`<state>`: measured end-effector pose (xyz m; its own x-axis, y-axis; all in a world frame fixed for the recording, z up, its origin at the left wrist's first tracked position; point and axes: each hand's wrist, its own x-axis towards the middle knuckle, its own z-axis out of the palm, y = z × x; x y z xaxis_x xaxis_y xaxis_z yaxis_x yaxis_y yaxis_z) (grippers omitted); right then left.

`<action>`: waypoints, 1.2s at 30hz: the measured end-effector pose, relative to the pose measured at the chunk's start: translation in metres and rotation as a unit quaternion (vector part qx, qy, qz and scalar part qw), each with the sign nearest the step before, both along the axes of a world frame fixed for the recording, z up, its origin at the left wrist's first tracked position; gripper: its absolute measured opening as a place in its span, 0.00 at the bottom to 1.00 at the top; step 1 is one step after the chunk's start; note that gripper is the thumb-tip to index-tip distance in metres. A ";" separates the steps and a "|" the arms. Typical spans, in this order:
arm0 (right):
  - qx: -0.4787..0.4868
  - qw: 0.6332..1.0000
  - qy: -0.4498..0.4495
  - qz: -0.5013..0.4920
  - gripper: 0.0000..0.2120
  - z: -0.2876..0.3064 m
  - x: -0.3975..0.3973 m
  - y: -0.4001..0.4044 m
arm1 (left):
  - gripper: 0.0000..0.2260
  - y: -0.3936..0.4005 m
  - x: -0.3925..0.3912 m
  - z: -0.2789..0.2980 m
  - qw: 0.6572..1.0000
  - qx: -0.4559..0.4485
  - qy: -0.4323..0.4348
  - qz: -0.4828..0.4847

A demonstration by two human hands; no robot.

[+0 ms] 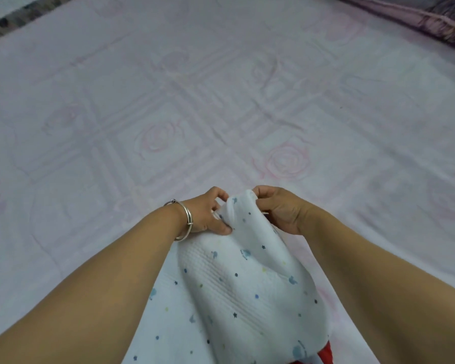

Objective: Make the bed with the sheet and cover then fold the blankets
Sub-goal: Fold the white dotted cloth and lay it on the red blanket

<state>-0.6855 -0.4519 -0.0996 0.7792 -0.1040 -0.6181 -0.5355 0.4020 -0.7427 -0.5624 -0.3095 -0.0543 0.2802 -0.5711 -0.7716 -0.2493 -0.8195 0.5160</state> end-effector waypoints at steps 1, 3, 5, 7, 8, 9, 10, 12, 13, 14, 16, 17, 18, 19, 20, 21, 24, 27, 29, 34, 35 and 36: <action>-0.011 1.000 0.006 -0.009 0.15 0.004 -0.001 -0.001 | 0.24 0.002 0.001 0.000 1.000 0.000 0.002 0.001; -0.083 0.995 0.035 -0.036 0.16 0.005 -0.003 -0.004 | 0.16 0.005 0.003 0.001 1.000 0.001 -0.004 -0.012; -0.178 0.977 0.070 -0.096 0.16 0.002 -0.002 -0.002 | 0.12 0.006 0.001 -0.001 0.999 0.000 -0.035 -0.022; -0.215 0.965 0.081 -0.128 0.15 0.005 0.000 0.007 | 0.15 0.005 -0.005 -0.003 0.997 -0.011 -0.071 -0.031; -0.189 0.973 0.073 -0.116 0.13 0.006 -0.001 0.010 | 0.18 0.004 -0.008 -0.003 0.995 -0.018 -0.088 -0.039; -0.140 0.984 0.062 -0.089 0.11 0.010 -0.002 0.013 | 0.22 0.004 -0.012 -0.004 0.994 -0.028 -0.100 -0.045; -0.090 0.993 0.056 -0.048 0.11 0.014 -0.005 0.016 | 0.22 0.005 -0.015 -0.005 0.993 -0.033 -0.108 -0.045; -0.104 0.992 0.061 0.025 0.12 0.020 -0.008 0.015 | 0.19 0.007 -0.019 -0.005 0.991 -0.033 -0.125 -0.039; -0.173 0.981 0.075 0.038 0.10 0.022 -0.007 0.013 | 0.17 0.009 -0.020 -0.006 0.989 -0.025 -0.138 -0.036; -0.254 0.961 0.100 0.032 0.11 0.023 -0.006 0.011 | 0.16 0.011 -0.022 -0.007 0.988 -0.012 -0.153 -0.032; -0.319 0.938 0.135 -0.002 0.14 0.027 -0.008 0.009 | 0.17 0.018 -0.024 -0.008 0.982 0.020 -0.186 -0.022; -0.303 0.943 0.141 -0.012 0.14 0.028 -0.011 0.009 | 0.19 0.023 -0.025 -0.008 0.978 0.041 -0.202 -0.021; -0.246 0.958 0.147 -0.016 0.13 0.029 -0.018 0.010 | 0.21 0.028 -0.025 -0.009 0.975 0.064 -0.213 -0.024; -0.176 0.971 0.163 -0.011 0.12 0.031 -0.028 0.012 | 0.22 0.035 -0.027 -0.010 0.971 0.084 -0.222 -0.027; -0.113 0.977 0.182 0.014 0.12 0.033 -0.039 0.015 | 0.23 0.041 -0.028 -0.012 0.968 0.100 -0.228 -0.028; -0.079 0.977 0.194 0.049 0.12 0.033 -0.050 0.017 | 0.24 0.047 -0.031 -0.012 0.966 0.110 -0.231 -0.028; -0.207 0.948 0.225 0.086 0.12 0.036 -0.064 0.015 | 0.27 0.054 -0.036 -0.010 0.955 0.142 -0.259 -0.033; -0.226 0.956 0.182 -0.048 0.15 0.045 -0.063 0.020 | 0.30 0.053 -0.041 -0.002 0.945 0.159 -0.284 -0.039; -0.120 0.980 0.138 -0.079 0.11 0.053 -0.068 0.034 | 0.31 0.056 -0.044 -0.001 0.950 0.137 -0.281 -0.025; -0.328 0.911 0.251 0.003 0.11 0.067 -0.085 0.066 | 0.36 0.095 -0.039 -0.005 0.965 0.080 -0.246 -0.032; -0.401 0.869 0.291 -0.011 0.14 0.069 -0.087 0.068 | 0.37 0.103 -0.038 -0.006 0.964 0.080 -0.249 -0.039; -0.452 0.834 0.313 -0.047 0.15 0.073 -0.090 0.074 | 0.37 0.112 -0.037 -0.006 0.962 0.074 -0.257 -0.047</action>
<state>-0.7750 -0.3779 -0.0270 0.2945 -0.7907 -0.5367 -0.9301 -0.1082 -0.3510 -0.5996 -0.1976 -0.0604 0.5983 -0.5077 -0.6199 -0.5177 -0.8354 0.1845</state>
